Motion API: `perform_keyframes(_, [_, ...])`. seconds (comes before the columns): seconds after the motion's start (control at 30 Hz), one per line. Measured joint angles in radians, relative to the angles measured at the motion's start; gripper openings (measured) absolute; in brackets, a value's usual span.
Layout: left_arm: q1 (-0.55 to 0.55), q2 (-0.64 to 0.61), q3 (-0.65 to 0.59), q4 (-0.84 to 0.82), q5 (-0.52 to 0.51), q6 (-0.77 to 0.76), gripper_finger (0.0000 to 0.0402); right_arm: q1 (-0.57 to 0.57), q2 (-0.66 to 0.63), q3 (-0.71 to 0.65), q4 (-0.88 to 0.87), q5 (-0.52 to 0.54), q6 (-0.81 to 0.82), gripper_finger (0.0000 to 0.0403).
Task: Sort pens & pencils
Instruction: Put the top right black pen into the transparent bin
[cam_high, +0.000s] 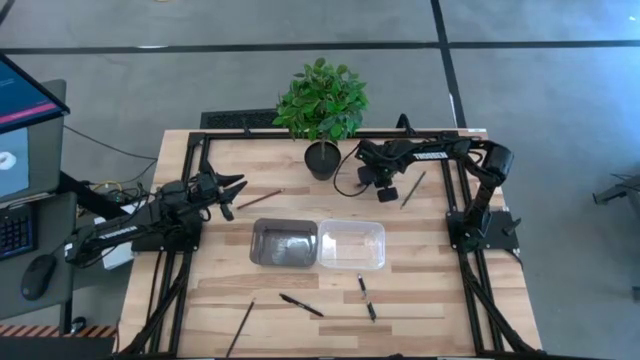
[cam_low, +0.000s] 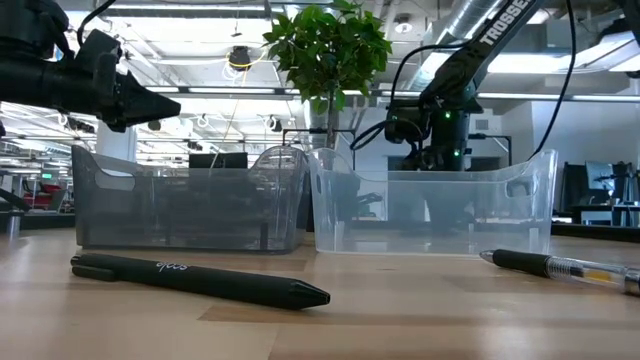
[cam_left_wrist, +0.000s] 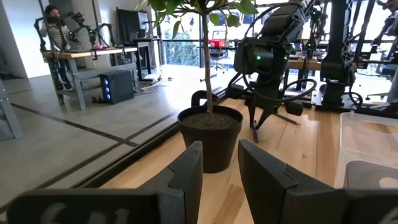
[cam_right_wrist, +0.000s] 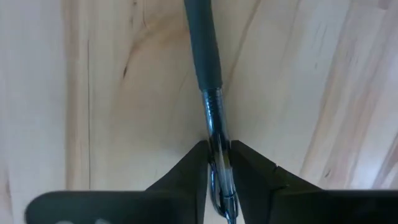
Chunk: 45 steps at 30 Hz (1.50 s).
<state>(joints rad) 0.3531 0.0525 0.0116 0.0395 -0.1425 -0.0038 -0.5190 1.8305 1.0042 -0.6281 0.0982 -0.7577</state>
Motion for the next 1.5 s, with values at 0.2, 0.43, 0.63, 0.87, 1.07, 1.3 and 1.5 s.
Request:
perform_keyframes(0.2, [0.0, 0.0, 0.0, 0.0, 0.0, 0.0, 0.0094, 0.008, 0.0, -0.001, 0.0, 0.003, 0.01, 0.0067])
perform_keyframes(0.43, [0.0, 0.0, 0.0, 0.0, 0.0, 0.0, 0.0094, 0.027, -0.001, 0.016, -0.024, 0.015, 0.105, 0.0063])
perform_keyframes(0.63, [0.0, 0.0, 0.0, 0.0, 0.0, 0.0, 0.0094, 0.043, 0.007, 0.086, -0.131, -0.009, 0.18, 0.0062])
perform_keyframes(0.87, [0.0, 0.0, 0.0, 0.0, 0.003, 0.0, 0.0094, 0.097, 0.005, 0.188, -0.251, -0.005, 0.237, 0.0061])
perform_keyframes(1.07, [0.0, 0.0, 0.0, 0.0, 0.003, 0.0, 0.0094, 0.172, 0.004, 0.31, -0.402, -0.006, 0.342, 0.006])
perform_keyframes(1.3, [0.0, 0.0, 0.0, 0.0, 0.003, 0.0, 0.0094, 0.299, -0.009, 0.449, -0.549, -0.072, 0.494, 0.006])
perform_keyframes(1.5, [0.0, 0.0, 0.0, 0.0, 0.003, 0.0, 0.0094, 0.437, -0.086, 0.471, -0.542, -0.085, 0.656, 0.006])
